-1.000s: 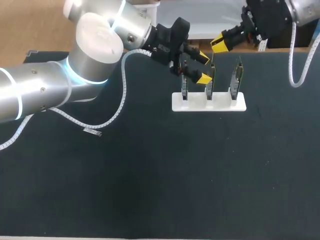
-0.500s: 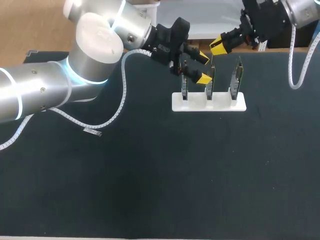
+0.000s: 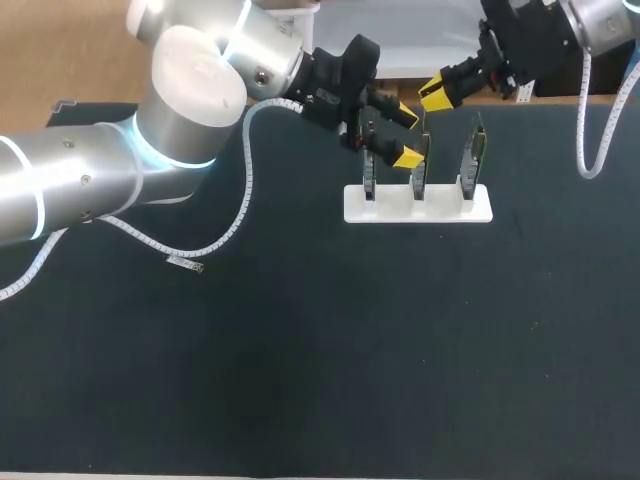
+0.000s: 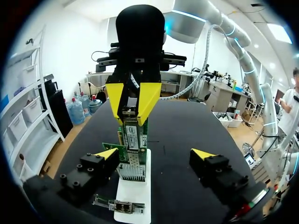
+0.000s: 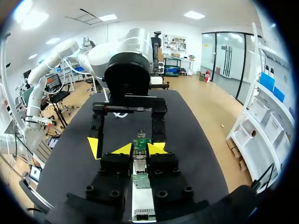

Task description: Pick up the optical module with the left hand, and insert it into the network port with the right hand.

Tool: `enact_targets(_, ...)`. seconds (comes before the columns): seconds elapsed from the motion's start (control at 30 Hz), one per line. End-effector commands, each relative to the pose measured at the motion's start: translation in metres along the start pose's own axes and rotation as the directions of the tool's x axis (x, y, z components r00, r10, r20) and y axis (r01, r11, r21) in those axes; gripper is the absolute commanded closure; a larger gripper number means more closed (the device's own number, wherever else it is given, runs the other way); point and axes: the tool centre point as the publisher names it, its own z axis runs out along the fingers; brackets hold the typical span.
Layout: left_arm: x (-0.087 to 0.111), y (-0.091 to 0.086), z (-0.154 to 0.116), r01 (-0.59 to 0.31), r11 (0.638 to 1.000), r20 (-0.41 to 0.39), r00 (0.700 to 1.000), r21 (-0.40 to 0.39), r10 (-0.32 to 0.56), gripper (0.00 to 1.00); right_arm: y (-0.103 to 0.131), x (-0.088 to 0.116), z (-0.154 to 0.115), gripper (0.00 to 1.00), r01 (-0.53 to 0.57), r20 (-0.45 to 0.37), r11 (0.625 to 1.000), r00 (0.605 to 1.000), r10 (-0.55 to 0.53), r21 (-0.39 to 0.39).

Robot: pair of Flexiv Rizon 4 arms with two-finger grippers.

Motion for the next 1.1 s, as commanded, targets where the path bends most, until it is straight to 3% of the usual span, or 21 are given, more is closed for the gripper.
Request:
enact_targets(0.03, -0.0009, 0.0013, -0.0002, 0.002, 1.000, -0.005, 1.000, 0.003, -0.002, 0.00, -0.0004, 0.0012, 0.0018, 1.00, 0.003, 0.004, 1.000, 1.000, -0.003, 0.001)
enact_targets(1.1, -0.0009, 0.0013, -0.0002, 0.002, 1.000, -0.005, 1.000, 0.003, -0.002, 0.00, -0.0088, 0.0041, 0.0008, 1.00, 0.018, 0.002, 1.000, 1.000, -0.018, 0.001)
